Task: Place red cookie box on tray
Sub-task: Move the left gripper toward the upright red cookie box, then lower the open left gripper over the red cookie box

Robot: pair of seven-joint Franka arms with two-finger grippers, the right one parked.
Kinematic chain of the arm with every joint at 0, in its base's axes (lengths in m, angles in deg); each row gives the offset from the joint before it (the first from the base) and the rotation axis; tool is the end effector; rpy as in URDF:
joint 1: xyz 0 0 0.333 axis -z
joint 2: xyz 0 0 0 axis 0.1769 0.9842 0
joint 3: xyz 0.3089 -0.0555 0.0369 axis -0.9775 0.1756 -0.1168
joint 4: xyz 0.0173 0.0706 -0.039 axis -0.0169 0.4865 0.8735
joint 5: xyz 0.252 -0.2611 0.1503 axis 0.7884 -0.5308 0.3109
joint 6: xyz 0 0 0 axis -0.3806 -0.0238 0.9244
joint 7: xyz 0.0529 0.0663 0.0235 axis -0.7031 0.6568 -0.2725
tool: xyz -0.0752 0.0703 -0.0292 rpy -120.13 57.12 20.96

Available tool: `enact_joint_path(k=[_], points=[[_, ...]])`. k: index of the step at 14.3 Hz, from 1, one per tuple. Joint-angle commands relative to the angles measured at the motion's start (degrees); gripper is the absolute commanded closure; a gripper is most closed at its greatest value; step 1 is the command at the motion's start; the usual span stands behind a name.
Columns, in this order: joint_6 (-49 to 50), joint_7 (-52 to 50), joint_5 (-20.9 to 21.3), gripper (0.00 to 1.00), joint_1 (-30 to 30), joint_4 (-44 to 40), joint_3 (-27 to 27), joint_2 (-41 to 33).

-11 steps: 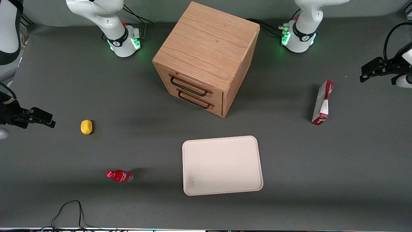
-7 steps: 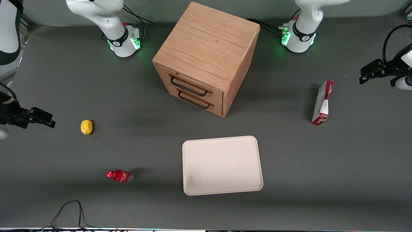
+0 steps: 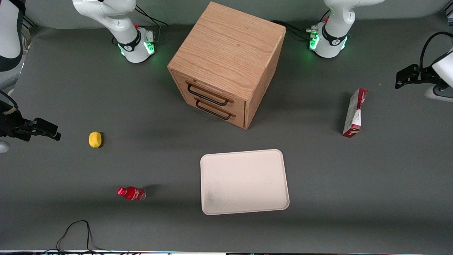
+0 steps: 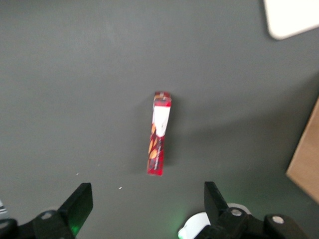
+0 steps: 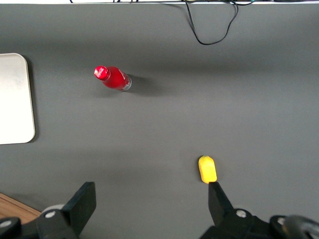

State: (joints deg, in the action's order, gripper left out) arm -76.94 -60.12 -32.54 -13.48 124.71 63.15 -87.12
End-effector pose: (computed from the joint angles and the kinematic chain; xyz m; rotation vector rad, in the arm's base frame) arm 0.5206 0.0234 0.5828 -3.0569 0.4041 0.2611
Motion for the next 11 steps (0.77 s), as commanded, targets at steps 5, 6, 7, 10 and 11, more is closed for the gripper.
enact_joint_path(k=[5, 6, 7, 10, 11], points=[[-22.1, 8.4, 2.3, 0.01, -1.6, 29.6, -1.0, -9.1], [-25.2, 8.5, 2.5, 0.01, -1.6, 32.3, -1.1, -9.1], [-28.3, 9.2, 2.6, 0.01, -1.6, 34.9, -1.1, -8.9], [-43.7, 9.5, 2.6, 0.01, -1.5, 45.7, -1.1, -7.6], [-49.5, 9.5, 2.7, 0.01, -1.5, 48.4, -1.2, -6.0]])
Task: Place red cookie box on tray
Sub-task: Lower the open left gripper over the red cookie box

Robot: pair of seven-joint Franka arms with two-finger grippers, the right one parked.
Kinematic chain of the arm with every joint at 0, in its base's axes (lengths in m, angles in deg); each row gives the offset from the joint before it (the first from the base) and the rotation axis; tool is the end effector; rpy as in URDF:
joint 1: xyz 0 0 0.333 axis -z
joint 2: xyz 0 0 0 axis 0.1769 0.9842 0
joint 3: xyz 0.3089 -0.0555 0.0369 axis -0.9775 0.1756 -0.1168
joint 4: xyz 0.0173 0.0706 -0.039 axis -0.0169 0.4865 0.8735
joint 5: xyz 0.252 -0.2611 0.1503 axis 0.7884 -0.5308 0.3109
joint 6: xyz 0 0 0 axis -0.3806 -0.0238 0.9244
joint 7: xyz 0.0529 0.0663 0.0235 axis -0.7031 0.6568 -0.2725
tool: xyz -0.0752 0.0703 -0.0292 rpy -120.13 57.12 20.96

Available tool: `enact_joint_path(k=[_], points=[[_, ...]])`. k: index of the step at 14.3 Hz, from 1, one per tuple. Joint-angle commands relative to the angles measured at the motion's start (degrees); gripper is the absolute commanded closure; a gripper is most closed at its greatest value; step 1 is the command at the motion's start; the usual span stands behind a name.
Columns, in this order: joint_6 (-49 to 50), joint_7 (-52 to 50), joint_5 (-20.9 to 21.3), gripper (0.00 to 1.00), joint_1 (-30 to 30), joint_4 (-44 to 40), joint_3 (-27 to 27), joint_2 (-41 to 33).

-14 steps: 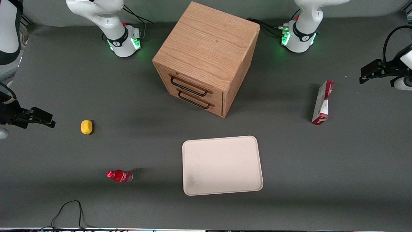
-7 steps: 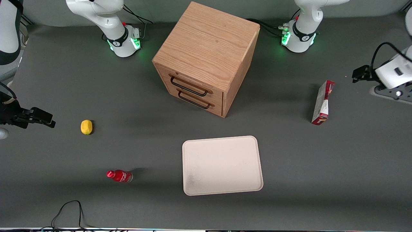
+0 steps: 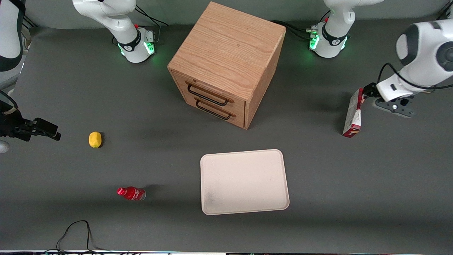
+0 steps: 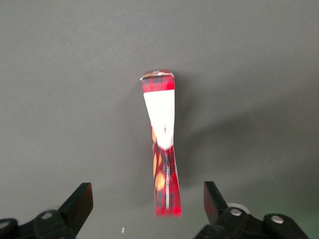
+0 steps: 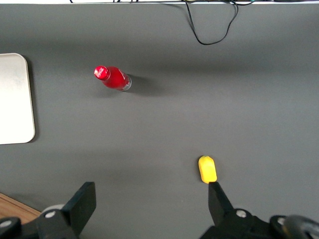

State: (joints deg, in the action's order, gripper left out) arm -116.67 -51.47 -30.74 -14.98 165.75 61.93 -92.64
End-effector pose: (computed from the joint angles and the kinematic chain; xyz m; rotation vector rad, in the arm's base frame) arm 0.4524 0.0389 0.3571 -3.0094 0.6565 0.1603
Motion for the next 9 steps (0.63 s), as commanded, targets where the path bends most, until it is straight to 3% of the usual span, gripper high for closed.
enact_joint_path(k=[1, 5, 6, 7, 9], points=[[-13.9, 0.9, 1.0, 0.01, 0.0, 8.8, 0.0, 1.5], [-23.4, 1.0, 2.8, 0.02, 0.6, 11.8, -0.1, 7.5], [-24.5, 1.0, 4.0, 0.08, 0.5, 11.9, -0.1, 8.6], [-24.9, 1.0, 4.3, 0.3, 0.5, 11.9, -0.2, 9.6], [-24.9, 1.0, 4.3, 0.92, 0.4, 11.9, -0.4, 10.7]])
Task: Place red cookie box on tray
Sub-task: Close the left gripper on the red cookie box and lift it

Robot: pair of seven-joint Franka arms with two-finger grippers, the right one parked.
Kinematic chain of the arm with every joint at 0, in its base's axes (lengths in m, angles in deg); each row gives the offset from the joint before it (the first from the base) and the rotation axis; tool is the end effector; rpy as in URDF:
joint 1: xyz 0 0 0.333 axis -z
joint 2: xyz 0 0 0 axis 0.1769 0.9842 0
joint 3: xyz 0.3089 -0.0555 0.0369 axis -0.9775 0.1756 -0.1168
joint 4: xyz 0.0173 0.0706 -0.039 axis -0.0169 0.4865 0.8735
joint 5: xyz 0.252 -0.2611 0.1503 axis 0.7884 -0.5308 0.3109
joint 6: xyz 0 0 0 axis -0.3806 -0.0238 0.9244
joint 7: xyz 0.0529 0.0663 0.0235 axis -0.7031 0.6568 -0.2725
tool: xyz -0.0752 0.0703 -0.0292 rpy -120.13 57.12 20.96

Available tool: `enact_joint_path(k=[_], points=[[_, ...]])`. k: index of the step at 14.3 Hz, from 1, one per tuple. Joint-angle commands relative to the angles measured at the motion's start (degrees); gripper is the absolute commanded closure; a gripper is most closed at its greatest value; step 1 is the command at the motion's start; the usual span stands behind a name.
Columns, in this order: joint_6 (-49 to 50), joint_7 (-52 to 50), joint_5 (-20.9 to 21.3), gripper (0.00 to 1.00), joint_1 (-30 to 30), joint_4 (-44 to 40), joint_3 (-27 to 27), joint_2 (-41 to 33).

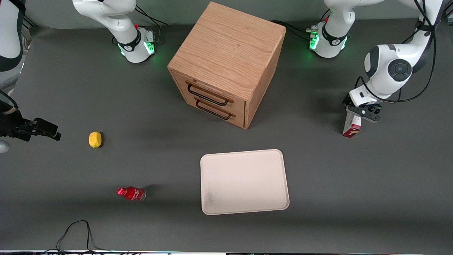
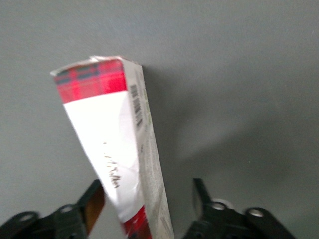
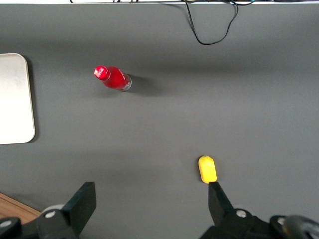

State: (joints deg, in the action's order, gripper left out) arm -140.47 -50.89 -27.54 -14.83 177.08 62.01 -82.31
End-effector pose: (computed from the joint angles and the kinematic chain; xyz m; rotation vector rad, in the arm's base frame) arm 0.4214 0.0277 0.2349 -2.9747 0.7898 0.1027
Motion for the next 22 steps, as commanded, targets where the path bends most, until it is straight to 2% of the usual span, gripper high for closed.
enact_joint_path(k=[1, 3, 7, 10, 12, 15, 18, 21, 22], points=[[-1.1, 0.5, 1.1, 1.0, 0.2, 0.5, -0.7, 1.0], [-1.1, 0.5, 1.1, 1.0, 0.3, 0.2, -3.0, 2.4], [0.2, -0.6, 0.8, 1.0, 0.3, -1.6, -3.3, 1.8], [9.5, -3.7, 0.2, 1.0, 0.8, -8.4, -3.2, 0.2], [20.0, -4.7, -3.5, 1.0, 2.0, -16.8, -3.2, -0.5], [40.4, -5.5, -8.3, 1.0, 4.1, -35.2, -3.2, 0.4], [54.9, -13.0, -9.5, 1.0, 7.2, -52.7, -2.3, 4.2], [65.7, -23.4, -9.8, 1.0, 12.3, -69.6, -0.6, 11.4], [68.0, -27.0, -11.7, 1.0, 13.9, -74.3, -0.6, 14.1]])
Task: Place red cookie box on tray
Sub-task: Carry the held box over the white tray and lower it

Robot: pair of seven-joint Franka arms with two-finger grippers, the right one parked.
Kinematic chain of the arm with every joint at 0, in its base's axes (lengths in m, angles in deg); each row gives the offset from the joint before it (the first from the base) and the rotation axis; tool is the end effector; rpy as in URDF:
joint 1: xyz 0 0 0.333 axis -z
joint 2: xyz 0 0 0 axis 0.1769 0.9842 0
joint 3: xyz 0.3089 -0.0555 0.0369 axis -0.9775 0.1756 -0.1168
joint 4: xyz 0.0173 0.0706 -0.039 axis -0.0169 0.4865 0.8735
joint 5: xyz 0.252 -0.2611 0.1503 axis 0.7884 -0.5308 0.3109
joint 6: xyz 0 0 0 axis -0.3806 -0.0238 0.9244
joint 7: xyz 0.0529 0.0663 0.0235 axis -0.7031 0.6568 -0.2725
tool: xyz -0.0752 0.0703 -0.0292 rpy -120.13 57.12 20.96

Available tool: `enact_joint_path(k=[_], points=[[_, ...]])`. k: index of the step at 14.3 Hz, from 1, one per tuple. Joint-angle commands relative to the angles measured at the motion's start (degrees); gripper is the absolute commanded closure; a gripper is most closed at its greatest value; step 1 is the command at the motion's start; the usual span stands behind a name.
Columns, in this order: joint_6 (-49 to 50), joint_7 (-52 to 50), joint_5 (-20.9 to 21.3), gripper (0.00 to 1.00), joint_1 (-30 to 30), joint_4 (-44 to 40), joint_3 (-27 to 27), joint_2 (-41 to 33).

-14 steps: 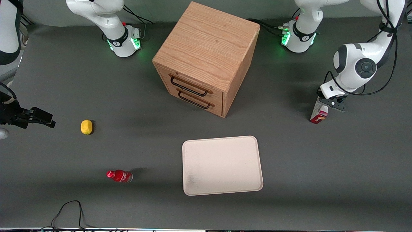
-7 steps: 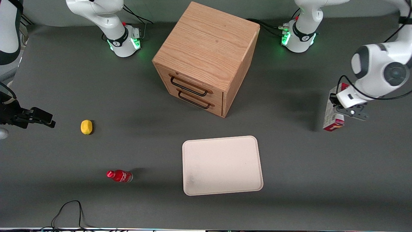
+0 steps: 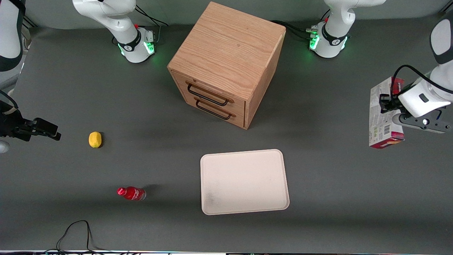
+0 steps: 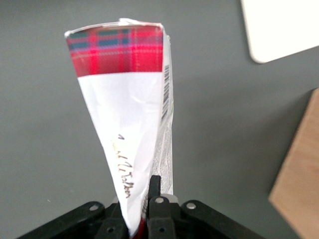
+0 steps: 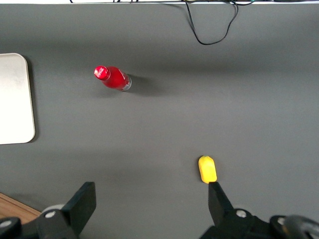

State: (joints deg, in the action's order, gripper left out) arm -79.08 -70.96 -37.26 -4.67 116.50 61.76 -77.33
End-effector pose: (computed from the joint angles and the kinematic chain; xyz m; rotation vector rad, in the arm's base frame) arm 0.5741 -0.0583 0.5573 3.1057 -0.3153 -0.2337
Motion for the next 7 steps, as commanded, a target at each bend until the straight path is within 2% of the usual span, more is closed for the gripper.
enact_joint_path(k=[1, 4, 7], points=[[7.3, -9.9, -4.1, 1.0, 5.2, -17.7, -0.1, 11.9], [6.3, -19.0, -4.3, 1.0, 9.4, -29.3, 2.4, 22.0], [-1.0, -26.7, -2.6, 1.0, 13.9, -32.3, 2.8, 30.7]])
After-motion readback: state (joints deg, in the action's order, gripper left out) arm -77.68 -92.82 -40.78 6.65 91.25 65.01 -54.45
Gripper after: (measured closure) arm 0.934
